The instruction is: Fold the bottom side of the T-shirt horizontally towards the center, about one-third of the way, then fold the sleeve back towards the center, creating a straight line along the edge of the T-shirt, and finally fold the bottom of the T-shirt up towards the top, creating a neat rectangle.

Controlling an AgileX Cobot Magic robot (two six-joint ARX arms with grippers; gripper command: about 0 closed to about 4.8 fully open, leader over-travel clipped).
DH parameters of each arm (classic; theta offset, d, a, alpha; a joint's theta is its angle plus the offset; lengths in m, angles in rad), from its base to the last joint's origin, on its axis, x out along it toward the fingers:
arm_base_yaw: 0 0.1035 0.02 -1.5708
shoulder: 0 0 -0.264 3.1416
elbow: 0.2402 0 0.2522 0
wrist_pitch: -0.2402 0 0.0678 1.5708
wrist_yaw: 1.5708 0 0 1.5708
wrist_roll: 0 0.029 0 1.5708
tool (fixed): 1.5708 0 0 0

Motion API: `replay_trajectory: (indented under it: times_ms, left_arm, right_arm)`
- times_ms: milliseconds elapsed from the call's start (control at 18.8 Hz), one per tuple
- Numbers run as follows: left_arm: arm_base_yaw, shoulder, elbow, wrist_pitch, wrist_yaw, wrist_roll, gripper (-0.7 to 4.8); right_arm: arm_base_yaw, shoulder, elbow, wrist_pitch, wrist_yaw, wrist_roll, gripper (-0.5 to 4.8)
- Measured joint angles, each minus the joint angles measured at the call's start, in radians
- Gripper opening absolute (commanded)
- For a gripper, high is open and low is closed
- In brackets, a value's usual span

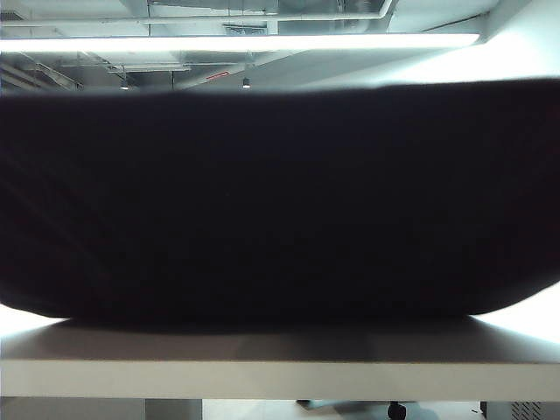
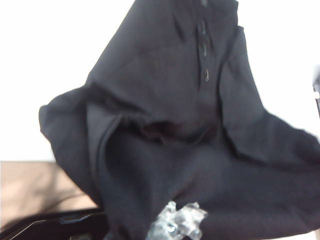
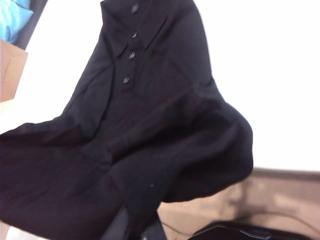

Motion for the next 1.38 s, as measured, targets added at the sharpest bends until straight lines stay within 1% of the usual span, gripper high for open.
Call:
replay_trajectory:
  times_ms: [106, 213, 319, 372, 426, 532, 585, 639, 692, 745, 798, 905, 958, 1011, 1064, 1117, 1171, 1224, 1277, 1383]
  left_arm:
    - [0.0, -0.005, 0.0, 0.003, -0.002, -0.019, -0.06]
    - [0.0, 0.021, -0.002, 0.057, -0.012, -0.03, -0.06]
    - [0.0, 0.104, 0.0, 0.22, -0.012, -0.063, -0.06]
    - [0.0, 0.175, 0.008, 0.314, -0.012, -0.085, -0.06]
    - [0.0, 0.222, 0.023, 0.352, -0.012, -0.09, -0.06]
    - [0.0, 0.518, 0.152, 0.528, 0.002, -0.083, -0.06]
    - [0.0, 0.623, 0.199, 0.577, 0.003, -0.075, -0.06]
    - [0.0, 0.695, 0.243, 0.595, 0.008, -0.066, -0.06]
    - [-0.001, 0.837, 0.338, 0.658, 0.016, -0.053, -0.06]
    - [0.0, 0.945, 0.402, 0.709, 0.016, -0.045, -0.06]
    - [0.0, 0.985, 0.429, 0.702, 0.019, -0.042, -0.06]
    - [-0.008, 1.161, 0.541, 0.739, 0.021, -0.038, -0.06]
    - [-0.013, 1.21, 0.567, 0.742, 0.019, -0.036, -0.05]
    - [-0.019, 1.262, 0.593, 0.741, 0.019, -0.024, -0.01]
    - [-0.026, 1.29, 0.611, 0.742, 0.017, -0.009, 0.21]
    - [-0.033, 1.318, 0.626, 0.75, 0.016, 0.006, 0.9]
    - [-0.038, 1.339, 0.636, 0.756, 0.016, 0.018, 1.54]
    - [-0.039, 1.353, 0.64, 0.76, 0.016, 0.027, 2.04]
    - [-0.039, 1.36, 0.641, 0.764, 0.016, 0.035, 2.32]
    - [-0.037, 1.364, 0.641, 0.78, 0.007, 0.068, 2.39]
  right_arm:
    - [0.0, -0.006, -0.005, -0.036, 0.002, 0.013, -0.06]
    - [0.0, 0.042, -0.006, 0.009, 0.002, 0.016, -0.06]
    - [0.0, 0.157, -0.001, 0.147, 0.002, 0.02, -0.06]
    - [0.0, 0.249, 0.019, 0.212, 0.003, 0.02, -0.06]
    - [0.0, 0.311, 0.04, 0.248, 0.002, 0.019, -0.06]
    - [0.0, 0.605, 0.162, 0.415, 0.002, -0.009, -0.06]
    - [0.001, 0.728, 0.243, 0.44, 0.0, -0.035, -0.06]
    - [0.001, 0.807, 0.296, 0.46, 0.0, -0.05, -0.06]
    - [0.001, 0.928, 0.38, 0.497, -0.001, -0.069, -0.06]
    - [0.001, 1.053, 0.463, 0.516, 0.0, -0.092, -0.06]
    - [0.001, 1.093, 0.488, 0.514, 0.001, -0.1, -0.06]
    - [0.003, 1.26, 0.608, 0.525, -0.001, -0.121, -0.06]
    - [0.003, 1.304, 0.628, 0.532, -0.001, -0.125, -0.03]
    - [0.002, 1.353, 0.645, 0.531, -0.001, -0.139, 0.29]
    - [0.002, 1.379, 0.649, 0.545, -0.001, -0.144, 0.9]
    - [0.003, 1.4, 0.649, 0.56, -0.002, -0.148, 2.04]
    - [0.002, 1.414, 0.648, 0.573, -0.006, -0.152, 3.06]
    - [0.002, 1.429, 0.648, 0.595, -0.018, -0.153, 3.86]
    - [0.0, 1.437, 0.648, 0.613, -0.022, -0.153, 4.3]
    - [-0.009, 1.441, 0.649, 0.639, -0.025, -0.152, 4.31]
